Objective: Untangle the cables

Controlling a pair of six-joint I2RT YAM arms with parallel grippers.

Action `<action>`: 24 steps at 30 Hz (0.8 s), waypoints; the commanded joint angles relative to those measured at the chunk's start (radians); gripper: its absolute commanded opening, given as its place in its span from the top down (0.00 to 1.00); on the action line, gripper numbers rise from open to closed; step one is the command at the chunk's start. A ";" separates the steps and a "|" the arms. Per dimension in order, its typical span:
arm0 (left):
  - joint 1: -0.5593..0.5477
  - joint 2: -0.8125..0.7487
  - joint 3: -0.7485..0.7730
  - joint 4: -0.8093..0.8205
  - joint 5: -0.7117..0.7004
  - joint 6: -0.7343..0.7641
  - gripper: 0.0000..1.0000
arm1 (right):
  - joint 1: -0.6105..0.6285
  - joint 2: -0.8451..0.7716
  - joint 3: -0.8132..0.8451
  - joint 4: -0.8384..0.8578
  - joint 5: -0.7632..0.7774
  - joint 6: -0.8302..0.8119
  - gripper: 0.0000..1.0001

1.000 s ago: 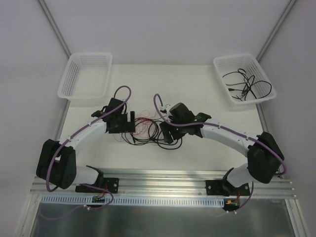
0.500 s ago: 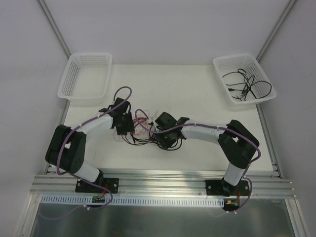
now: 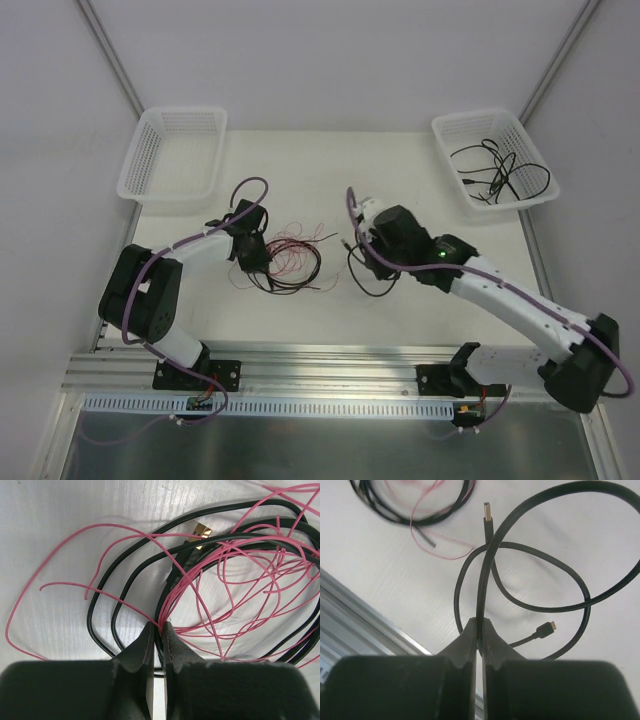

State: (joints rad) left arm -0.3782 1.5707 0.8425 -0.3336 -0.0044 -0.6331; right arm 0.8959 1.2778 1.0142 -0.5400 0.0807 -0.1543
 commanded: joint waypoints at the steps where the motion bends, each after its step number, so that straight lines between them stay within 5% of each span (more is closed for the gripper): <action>1: 0.021 0.025 -0.037 0.001 -0.120 -0.007 1.00 | -0.108 -0.201 0.128 -0.152 0.097 -0.013 0.99; 7: 0.024 -0.032 -0.056 -0.004 -0.121 -0.011 1.00 | -0.287 -0.403 0.280 -0.242 0.137 -0.022 0.99; 15: 0.024 -0.165 -0.082 -0.002 0.003 0.012 0.97 | -0.367 -0.402 0.323 -0.227 0.165 -0.024 0.99; 19: 0.022 -0.291 -0.077 -0.028 0.073 0.058 0.77 | -0.457 -0.342 0.330 -0.196 0.152 -0.005 0.99; 24: 0.024 -0.429 -0.019 -0.097 0.104 0.128 0.39 | -0.601 -0.218 0.376 -0.134 0.143 0.002 0.99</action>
State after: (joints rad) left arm -0.3645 1.2011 0.7700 -0.3744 0.0525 -0.5640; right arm 0.3580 1.0157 1.3357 -0.7399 0.2169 -0.1631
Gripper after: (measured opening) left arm 0.545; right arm 0.033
